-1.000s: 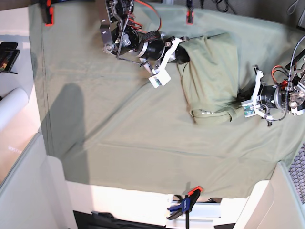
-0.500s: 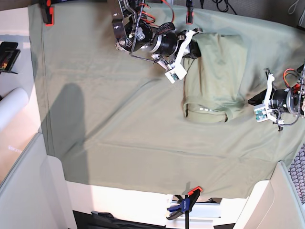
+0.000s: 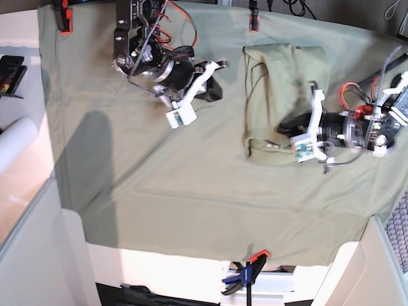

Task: Fold the T-shirt properly
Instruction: 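Lower the folded layer and open the left gripper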

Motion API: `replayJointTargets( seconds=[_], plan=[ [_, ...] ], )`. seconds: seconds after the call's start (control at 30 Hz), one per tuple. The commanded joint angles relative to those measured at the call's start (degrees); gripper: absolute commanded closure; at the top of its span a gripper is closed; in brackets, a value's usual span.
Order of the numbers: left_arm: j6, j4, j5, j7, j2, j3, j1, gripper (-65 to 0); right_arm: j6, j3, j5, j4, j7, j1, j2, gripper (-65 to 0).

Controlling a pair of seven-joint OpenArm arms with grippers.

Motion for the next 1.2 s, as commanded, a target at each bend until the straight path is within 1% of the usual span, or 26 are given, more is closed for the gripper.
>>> replayJointTargets(
  seconds=[0.0, 0.07, 0.13, 0.2, 0.27, 0.4, 0.47, 0.57, 0.63, 0.7, 0.87, 1.0, 1.13, 1.17],
  plan=[
    [0.3, -2.0, 1.4, -1.3, 0.9, -0.7, -1.3, 0.0, 0.3, 0.9, 1.3, 1.1, 0.9, 0.9, 0.8, 0.0],
    [0.3, -7.6, 5.4, -3.9, 4.1, -0.7, -1.3, 0.0, 0.3, 2.2, 1.6, 1.1, 0.7, 0.6, 2.3, 0.0],
    [0.3, -13.7, 8.9, -7.3, 6.2, -0.7, -1.3, 0.0, 0.3, 3.3, 2.2, 1.1, 0.5, 0.2, 3.7, 0.0],
    [0.3, -18.8, 11.7, -11.0, 7.0, -0.7, -1.4, 0.0, 0.3, 4.2, 3.7, 1.1, 0.5, -0.4, 5.1, 0.0],
    [0.3, -22.1, 12.3, -14.1, 6.8, -0.7, -1.4, 0.0, 0.3, 4.9, 4.9, 1.1, 0.5, -0.9, 5.9, 0.0],
    [0.3, -21.4, 12.4, -14.2, 5.8, -1.0, -1.5, 0.0, 0.3, 5.6, 5.9, 1.1, 0.6, -1.2, 6.3, 0.0],
    [0.3, -17.3, 10.9, -13.0, 4.9, -1.7, -1.4, 0.0, 0.3, 5.6, 5.9, 1.1, 0.6, -1.2, 6.2, 0.0],
    [0.3, -8.8, 6.6, -9.5, 3.7, -3.4, -1.4, 0.0, 0.3, 5.6, 5.9, 1.1, 0.5, -1.3, 6.2, 0.0],
    [0.3, -4.5, 5.9, -8.1, 3.5, -5.3, -1.4, 0.0, 0.3, 5.6, 5.9, 1.1, 0.5, -1.3, 6.2, 0.0],
    [0.3, -3.1, 5.9, -8.0, 3.5, -7.0, -1.4, 0.0, 0.3, 5.6, 5.9, 1.1, 0.5, -1.3, 6.2, 0.0],
    [0.3, -5.3, 6.3, -8.0, 4.4, -7.7, -1.4, 0.0, 0.3, 5.6, 5.9, 1.1, 0.5, -1.6, 6.2, 0.0],
    [0.3, -10.6, 8.4, -8.3, 7.1, -7.7, -1.4, 0.0, 0.3, 5.6, 6.3, 1.1, 0.5, -1.6, 6.2, 0.0],
    [0.3, -18.6, 10.9, -12.8, 9.7, -7.7, -1.5, 0.0, 0.3, 5.6, 6.3, 1.1, 0.5, -1.9, 6.2, 0.0],
    [1.0, -20.1, 11.4, -13.7, 9.9, -7.7, -1.6, 0.0, 0.3, 5.6, 6.4, 1.1, 0.5, -2.0, 6.2, 0.0]
  ],
)
